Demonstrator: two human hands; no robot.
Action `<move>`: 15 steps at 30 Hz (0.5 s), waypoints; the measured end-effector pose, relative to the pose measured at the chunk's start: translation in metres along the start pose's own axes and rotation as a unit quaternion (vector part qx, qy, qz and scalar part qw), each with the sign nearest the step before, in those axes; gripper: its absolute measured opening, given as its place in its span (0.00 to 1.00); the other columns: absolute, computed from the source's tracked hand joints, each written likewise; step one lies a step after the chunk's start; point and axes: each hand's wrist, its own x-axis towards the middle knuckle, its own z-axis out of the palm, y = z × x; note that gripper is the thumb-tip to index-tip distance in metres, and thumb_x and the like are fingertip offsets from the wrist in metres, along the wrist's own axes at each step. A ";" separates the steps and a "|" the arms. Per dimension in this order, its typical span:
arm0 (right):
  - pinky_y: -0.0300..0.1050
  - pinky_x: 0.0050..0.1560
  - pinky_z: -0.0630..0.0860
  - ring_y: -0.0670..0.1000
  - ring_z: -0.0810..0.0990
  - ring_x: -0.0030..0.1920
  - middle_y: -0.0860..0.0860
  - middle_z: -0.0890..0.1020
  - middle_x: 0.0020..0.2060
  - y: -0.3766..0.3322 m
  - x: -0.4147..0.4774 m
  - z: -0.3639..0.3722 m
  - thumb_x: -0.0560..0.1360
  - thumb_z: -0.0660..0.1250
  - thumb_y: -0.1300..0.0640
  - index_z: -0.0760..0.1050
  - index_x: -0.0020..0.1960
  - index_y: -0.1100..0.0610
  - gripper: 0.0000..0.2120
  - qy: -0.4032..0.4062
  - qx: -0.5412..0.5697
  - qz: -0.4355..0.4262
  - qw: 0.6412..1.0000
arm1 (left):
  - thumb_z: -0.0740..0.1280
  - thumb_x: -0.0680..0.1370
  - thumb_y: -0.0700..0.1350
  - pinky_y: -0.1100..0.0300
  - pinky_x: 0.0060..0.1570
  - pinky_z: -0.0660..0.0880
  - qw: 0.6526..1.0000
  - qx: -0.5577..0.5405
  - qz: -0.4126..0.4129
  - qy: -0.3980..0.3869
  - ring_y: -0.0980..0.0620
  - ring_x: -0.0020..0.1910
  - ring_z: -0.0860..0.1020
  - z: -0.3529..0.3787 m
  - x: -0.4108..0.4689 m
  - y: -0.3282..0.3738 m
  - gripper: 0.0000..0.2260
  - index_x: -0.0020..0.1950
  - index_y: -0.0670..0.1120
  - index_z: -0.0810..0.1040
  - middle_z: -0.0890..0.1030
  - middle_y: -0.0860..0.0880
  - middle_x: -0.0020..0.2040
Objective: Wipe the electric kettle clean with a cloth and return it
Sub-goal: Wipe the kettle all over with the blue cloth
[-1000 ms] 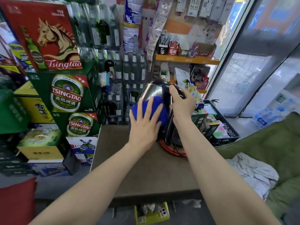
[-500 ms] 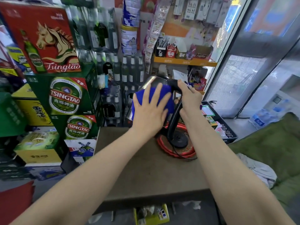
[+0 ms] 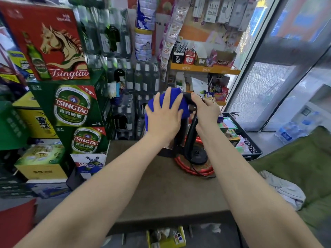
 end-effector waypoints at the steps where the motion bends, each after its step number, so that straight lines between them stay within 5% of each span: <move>1: 0.53 0.40 0.78 0.54 0.79 0.34 0.51 0.84 0.31 0.001 -0.002 -0.001 0.71 0.77 0.52 0.85 0.37 0.55 0.08 -0.007 -0.002 0.000 1.000 | 0.51 0.83 0.56 0.33 0.68 0.61 0.998 -0.050 -0.027 -0.015 0.38 0.77 0.57 -0.002 0.015 -0.008 0.24 0.79 0.56 0.56 0.55 0.47 0.81; 6: 0.49 0.35 0.71 0.52 0.71 0.24 0.46 0.78 0.23 -0.009 -0.003 -0.005 0.71 0.78 0.53 0.83 0.32 0.52 0.11 0.006 -0.005 0.018 1.000 | 0.45 0.83 0.57 0.44 0.71 0.63 0.935 -0.303 -0.175 -0.063 0.40 0.74 0.65 -0.004 0.023 -0.041 0.25 0.80 0.52 0.56 0.65 0.45 0.78; 12: 0.46 0.33 0.74 0.48 0.71 0.23 0.50 0.79 0.30 -0.009 0.000 -0.001 0.72 0.76 0.51 0.82 0.35 0.51 0.09 0.057 -0.037 -0.014 0.998 | 0.53 0.83 0.52 0.28 0.71 0.52 0.994 -0.061 -0.084 -0.046 0.33 0.79 0.43 0.021 -0.053 0.015 0.29 0.80 0.56 0.42 0.42 0.43 0.82; 15: 0.44 0.28 0.74 0.47 0.73 0.25 0.49 0.79 0.31 -0.005 -0.004 0.004 0.72 0.75 0.51 0.82 0.39 0.54 0.08 0.039 -0.034 -0.029 0.998 | 0.52 0.81 0.54 0.26 0.67 0.57 0.999 -0.008 -0.049 -0.011 0.32 0.78 0.51 0.022 -0.033 0.014 0.27 0.80 0.56 0.49 0.49 0.43 0.82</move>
